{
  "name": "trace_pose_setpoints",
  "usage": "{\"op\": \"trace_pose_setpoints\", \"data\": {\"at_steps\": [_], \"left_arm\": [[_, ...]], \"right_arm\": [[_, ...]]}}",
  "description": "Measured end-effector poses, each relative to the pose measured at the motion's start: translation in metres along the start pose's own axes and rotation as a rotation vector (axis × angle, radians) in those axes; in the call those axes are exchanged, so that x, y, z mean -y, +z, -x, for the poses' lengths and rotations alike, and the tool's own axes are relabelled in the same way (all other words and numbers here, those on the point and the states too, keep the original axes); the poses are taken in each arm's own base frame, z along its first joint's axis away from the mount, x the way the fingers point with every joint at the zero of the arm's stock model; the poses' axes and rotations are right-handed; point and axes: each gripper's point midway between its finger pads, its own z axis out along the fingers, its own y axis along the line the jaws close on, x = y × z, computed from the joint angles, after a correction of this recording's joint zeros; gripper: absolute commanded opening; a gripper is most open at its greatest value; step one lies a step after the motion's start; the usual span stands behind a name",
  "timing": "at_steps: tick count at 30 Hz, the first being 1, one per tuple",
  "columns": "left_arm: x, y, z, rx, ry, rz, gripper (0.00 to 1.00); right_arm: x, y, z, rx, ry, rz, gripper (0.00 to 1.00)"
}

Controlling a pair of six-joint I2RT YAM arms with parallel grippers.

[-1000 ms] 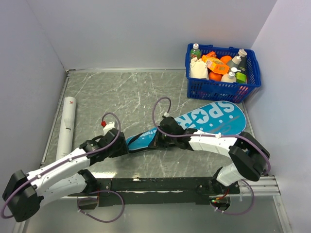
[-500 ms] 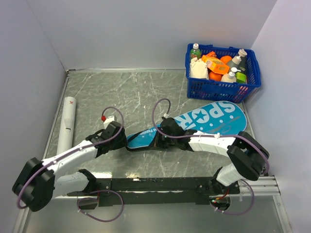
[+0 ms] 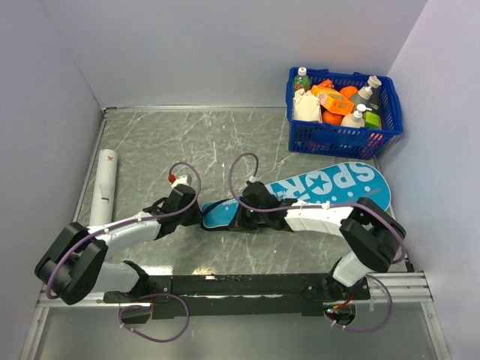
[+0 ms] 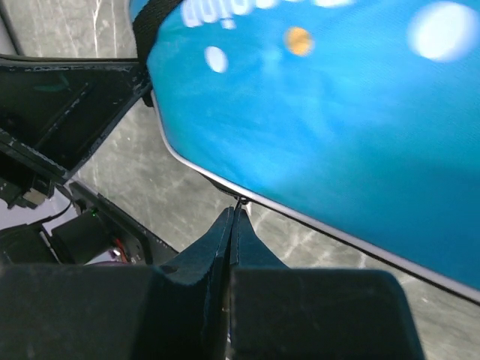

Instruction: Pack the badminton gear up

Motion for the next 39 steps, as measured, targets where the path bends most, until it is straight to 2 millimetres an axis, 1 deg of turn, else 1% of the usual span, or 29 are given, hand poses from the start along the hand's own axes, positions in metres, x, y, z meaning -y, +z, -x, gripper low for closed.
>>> {"op": "trace_pose_setpoints", "data": {"at_steps": [3, 6, 11, 14, 19, 20, 21, 22, 25, 26, 29, 31, 33, 35, 36, 38, 39], "left_arm": [[0.002, 0.001, 0.000, 0.005, 0.001, -0.019, 0.01], [0.002, 0.001, 0.000, 0.009, 0.002, -0.033, 0.01], [0.003, -0.002, -0.001, 0.019, -0.004, -0.059, 0.01], [0.000, -0.008, -0.007, 0.015, -0.005, -0.075, 0.01], [-0.005, -0.014, -0.011, 0.020, -0.005, -0.082, 0.01], [-0.005, -0.015, -0.011, 0.021, -0.006, -0.082, 0.01], [-0.006, -0.015, -0.011, 0.023, -0.007, -0.082, 0.01], [-0.006, -0.016, -0.011, 0.023, -0.007, -0.082, 0.01], [-0.007, -0.019, -0.009, 0.027, -0.009, -0.083, 0.01], [-0.007, -0.020, -0.010, 0.027, -0.010, -0.082, 0.01], [-0.008, -0.025, -0.010, 0.023, -0.014, -0.082, 0.01], [-0.008, -0.030, -0.013, 0.016, -0.016, -0.080, 0.01], [-0.011, -0.037, -0.014, 0.012, -0.022, -0.071, 0.01], [-0.016, -0.045, -0.013, 0.022, -0.035, -0.052, 0.01], [-0.018, -0.048, -0.012, 0.028, -0.038, -0.043, 0.01], [-0.023, -0.059, -0.005, 0.061, -0.051, -0.025, 0.01], [-0.023, -0.067, 0.000, 0.086, -0.064, -0.025, 0.04]], "right_arm": [[-0.012, 0.008, -0.002, -0.014, -0.016, 0.007, 0.00], [-0.024, 0.020, -0.005, -0.035, -0.027, 0.019, 0.00], [-0.047, 0.047, -0.013, -0.081, -0.037, 0.046, 0.00], [-0.059, 0.060, -0.016, -0.093, -0.035, 0.065, 0.00], [-0.072, 0.066, -0.017, -0.102, -0.040, 0.082, 0.00], [-0.073, 0.067, -0.018, -0.104, -0.044, 0.080, 0.15], [-0.073, 0.067, -0.018, -0.105, -0.047, 0.079, 0.24], [-0.073, 0.067, -0.019, -0.108, -0.047, 0.078, 0.38], [-0.069, 0.065, -0.025, -0.135, -0.055, 0.066, 0.52], [-0.069, 0.063, -0.027, -0.142, -0.057, 0.064, 0.54], [-0.070, 0.048, -0.031, -0.144, -0.076, 0.072, 0.59], [-0.070, 0.028, -0.028, -0.114, -0.087, 0.082, 0.62], [-0.071, 0.002, -0.022, -0.070, -0.099, 0.090, 0.64], [-0.068, -0.024, -0.011, -0.006, -0.108, 0.088, 0.66], [-0.066, -0.034, -0.005, 0.020, -0.107, 0.086, 0.66], [-0.054, -0.055, 0.010, 0.080, -0.099, 0.070, 0.67], [-0.043, -0.065, 0.019, 0.109, -0.084, 0.048, 0.68]]}}
